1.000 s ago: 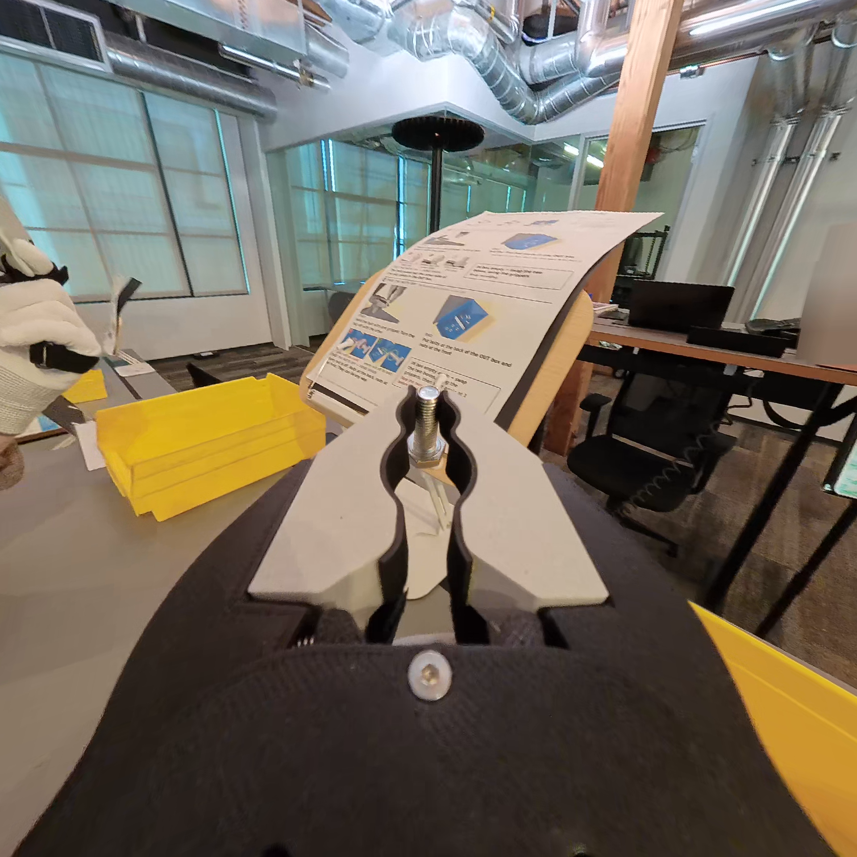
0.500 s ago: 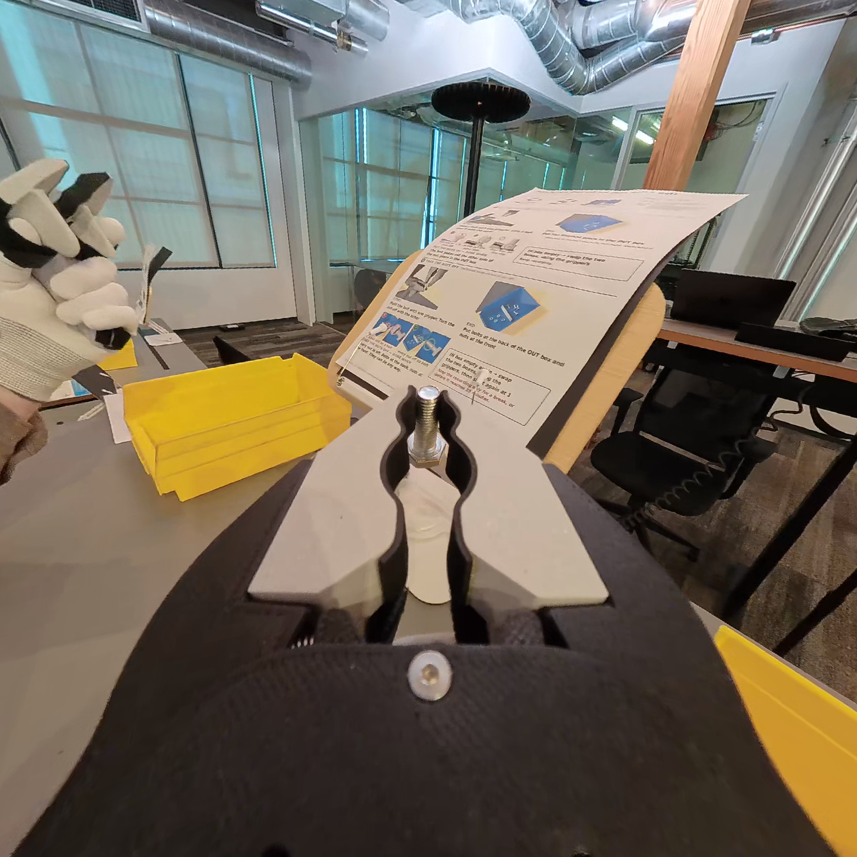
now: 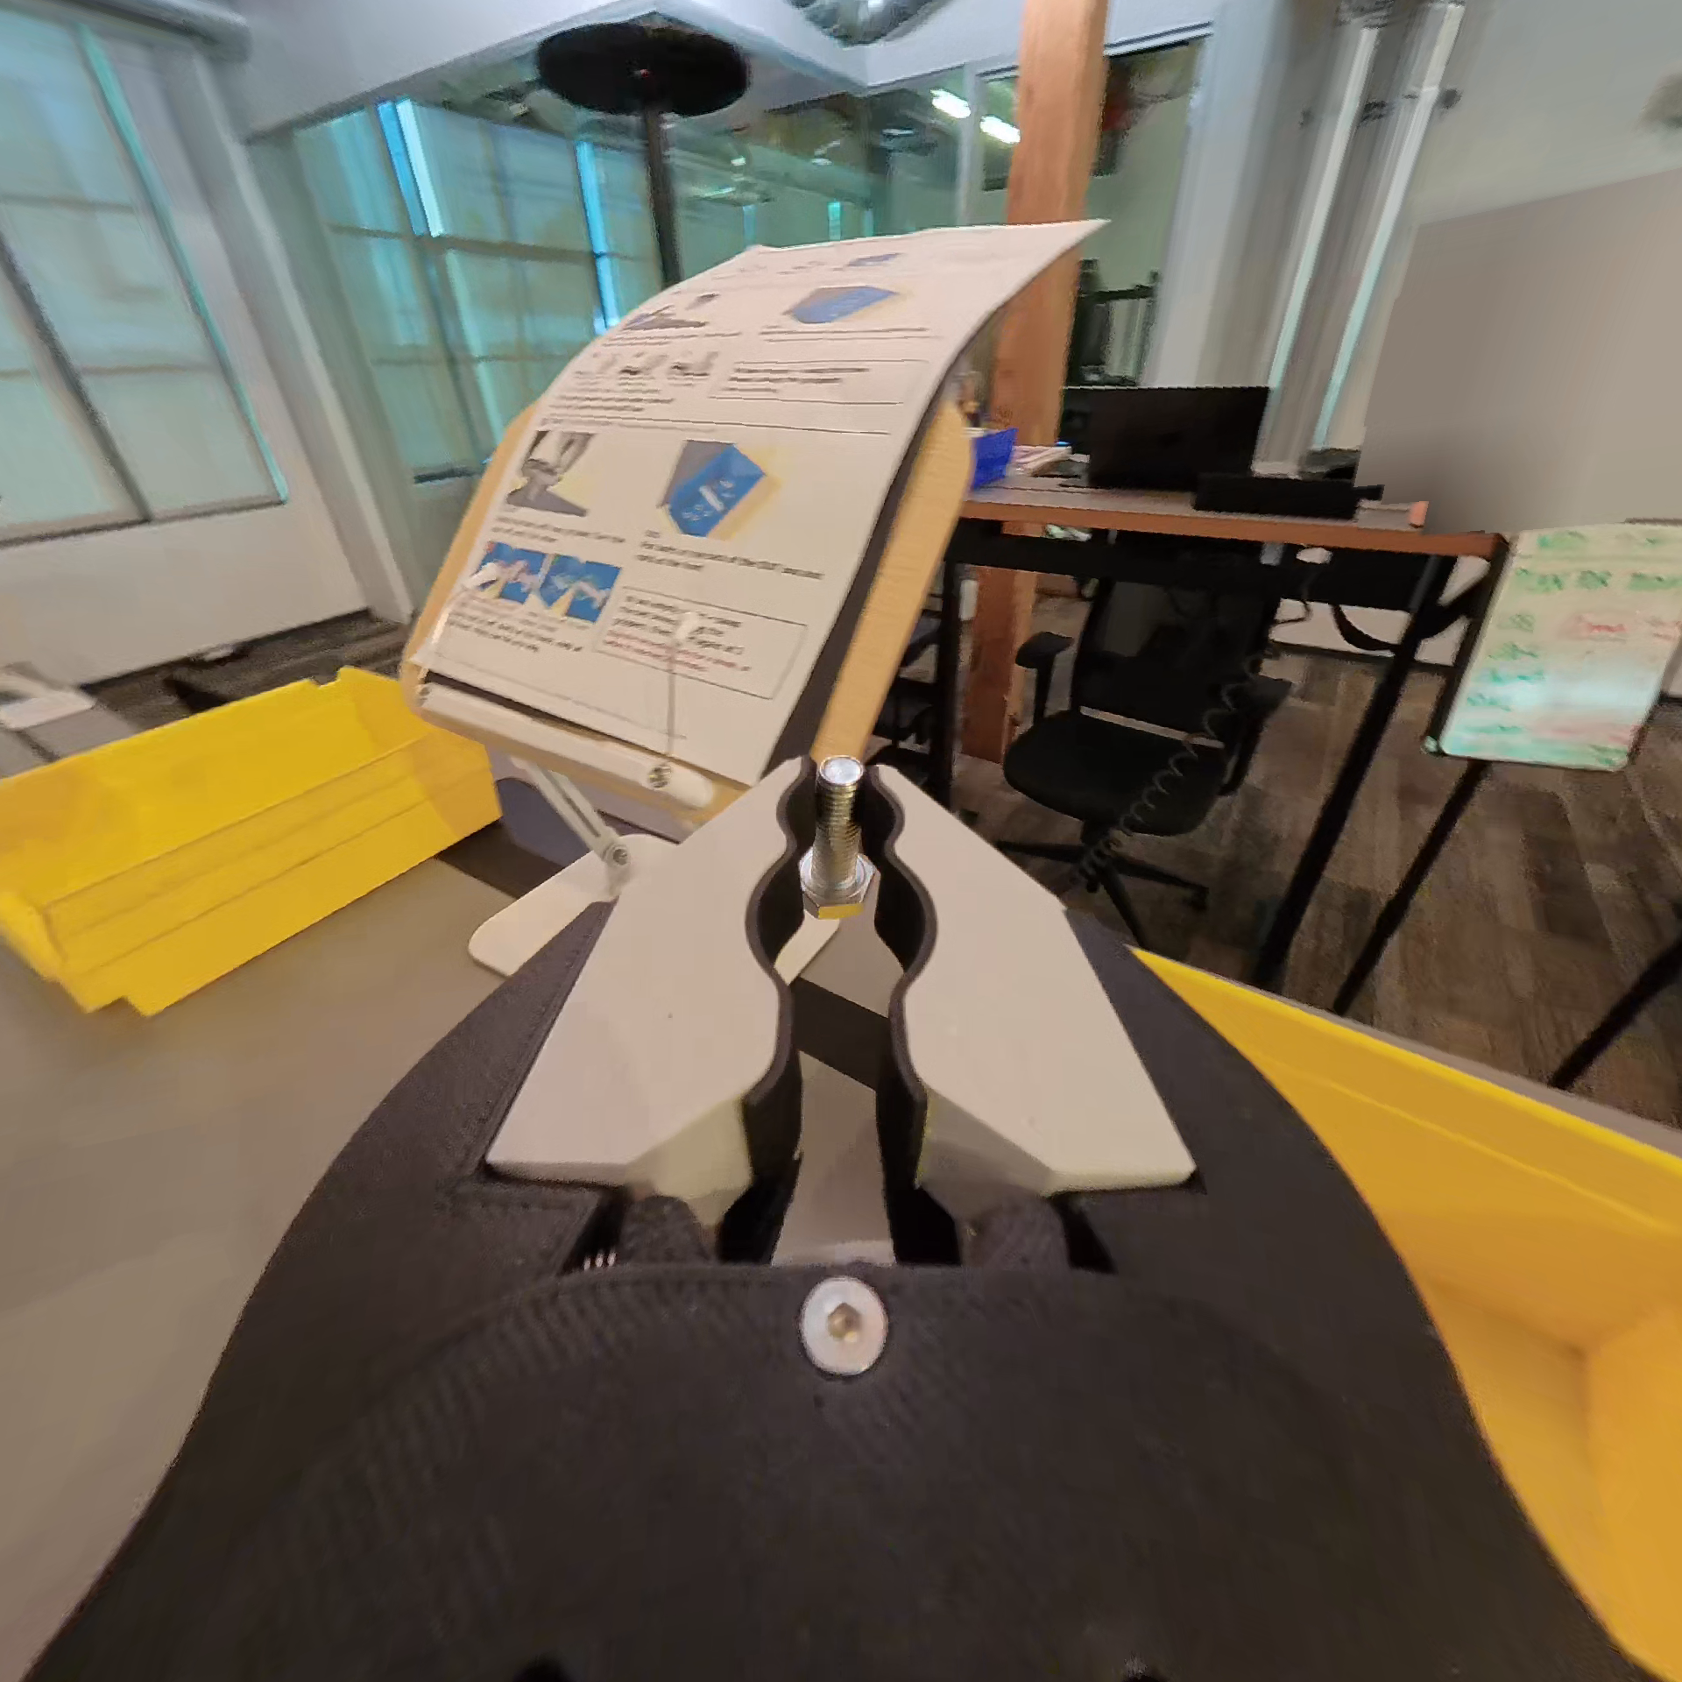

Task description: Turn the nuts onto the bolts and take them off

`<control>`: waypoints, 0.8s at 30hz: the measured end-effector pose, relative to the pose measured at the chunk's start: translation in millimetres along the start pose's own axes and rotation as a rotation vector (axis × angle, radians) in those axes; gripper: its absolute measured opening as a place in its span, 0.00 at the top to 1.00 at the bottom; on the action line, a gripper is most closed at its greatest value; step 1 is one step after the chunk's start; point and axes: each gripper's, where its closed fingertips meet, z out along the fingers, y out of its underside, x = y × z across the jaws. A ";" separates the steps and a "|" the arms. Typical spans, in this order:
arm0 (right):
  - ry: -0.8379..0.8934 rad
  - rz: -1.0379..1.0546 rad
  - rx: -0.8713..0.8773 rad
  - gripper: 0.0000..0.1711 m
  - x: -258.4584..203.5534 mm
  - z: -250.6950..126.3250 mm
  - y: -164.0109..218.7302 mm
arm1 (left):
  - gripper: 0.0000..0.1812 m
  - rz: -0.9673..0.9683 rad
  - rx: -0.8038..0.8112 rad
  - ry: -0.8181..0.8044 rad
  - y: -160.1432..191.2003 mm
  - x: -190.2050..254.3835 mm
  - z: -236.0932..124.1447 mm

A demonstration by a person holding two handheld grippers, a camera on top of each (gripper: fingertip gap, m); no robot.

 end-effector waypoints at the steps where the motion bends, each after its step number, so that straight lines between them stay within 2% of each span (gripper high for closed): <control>1: 0.036 0.019 0.002 0.96 9.1 -2.0 2.4 | 0.81 -0.003 -0.007 0.002 3.0 0.0 1.0; 9: 0.238 0.057 -0.118 0.96 75.8 -17.0 47.3 | 0.82 -0.002 -0.047 0.018 12.1 2.1 3.5; 17: 0.359 0.063 -0.462 0.96 123.0 -11.4 130.7 | 0.82 0.057 -0.126 -0.043 33.5 -23.2 -3.3; 20: 0.367 0.022 -0.594 0.96 132.4 -5.7 149.1 | 0.82 0.086 -0.149 -0.057 35.8 -27.0 -3.9; 24: 0.389 -0.001 -0.676 0.96 145.3 3.4 169.9 | 0.82 0.096 -0.171 -0.069 38.3 -32.3 -5.7</control>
